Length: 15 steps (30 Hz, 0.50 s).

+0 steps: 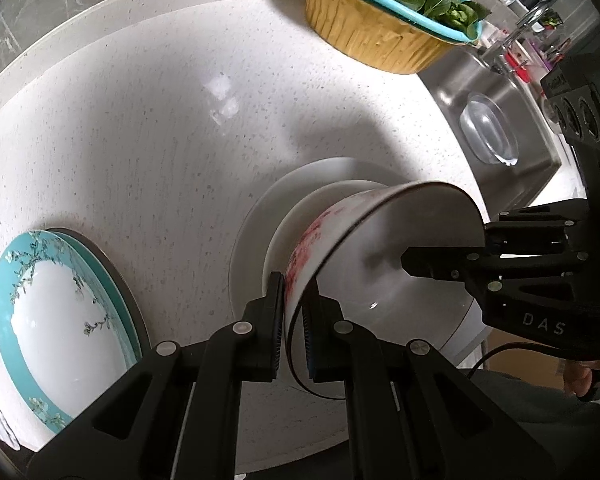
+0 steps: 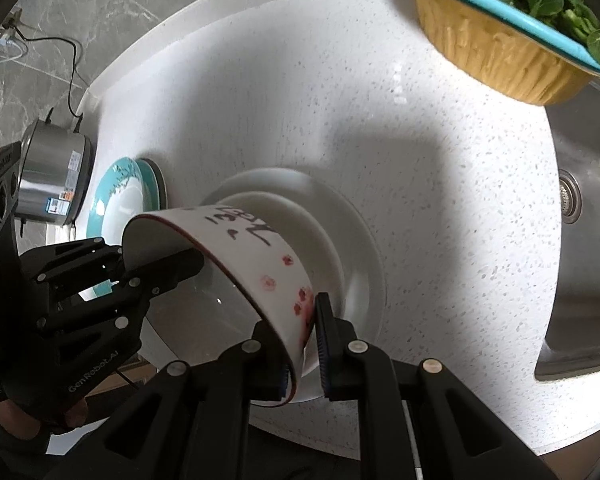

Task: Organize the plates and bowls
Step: 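Lift and carry the red-flowered bowl with both grippers into the nested bowls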

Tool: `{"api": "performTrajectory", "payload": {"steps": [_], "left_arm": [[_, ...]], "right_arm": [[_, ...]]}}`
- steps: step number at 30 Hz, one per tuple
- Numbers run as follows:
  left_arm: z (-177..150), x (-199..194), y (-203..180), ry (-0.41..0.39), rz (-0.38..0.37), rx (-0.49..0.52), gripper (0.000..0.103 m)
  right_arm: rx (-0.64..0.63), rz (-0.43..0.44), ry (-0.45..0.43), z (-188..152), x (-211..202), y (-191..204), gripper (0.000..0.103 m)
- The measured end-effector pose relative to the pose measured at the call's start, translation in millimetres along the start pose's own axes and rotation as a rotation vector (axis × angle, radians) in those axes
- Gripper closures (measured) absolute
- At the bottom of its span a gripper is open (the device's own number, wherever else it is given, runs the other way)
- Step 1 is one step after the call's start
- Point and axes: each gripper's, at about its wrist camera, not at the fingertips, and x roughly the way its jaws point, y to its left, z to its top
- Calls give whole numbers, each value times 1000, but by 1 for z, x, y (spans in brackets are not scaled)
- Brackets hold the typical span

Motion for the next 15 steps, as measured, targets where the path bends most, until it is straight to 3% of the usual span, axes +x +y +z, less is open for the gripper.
{"api": "performTrajectory", "payload": {"steps": [15], "left_arm": [[3,1,2,-32,-7,-15,94]], "right_arm": [[-9,-28,-3,3,2,0,91]]}}
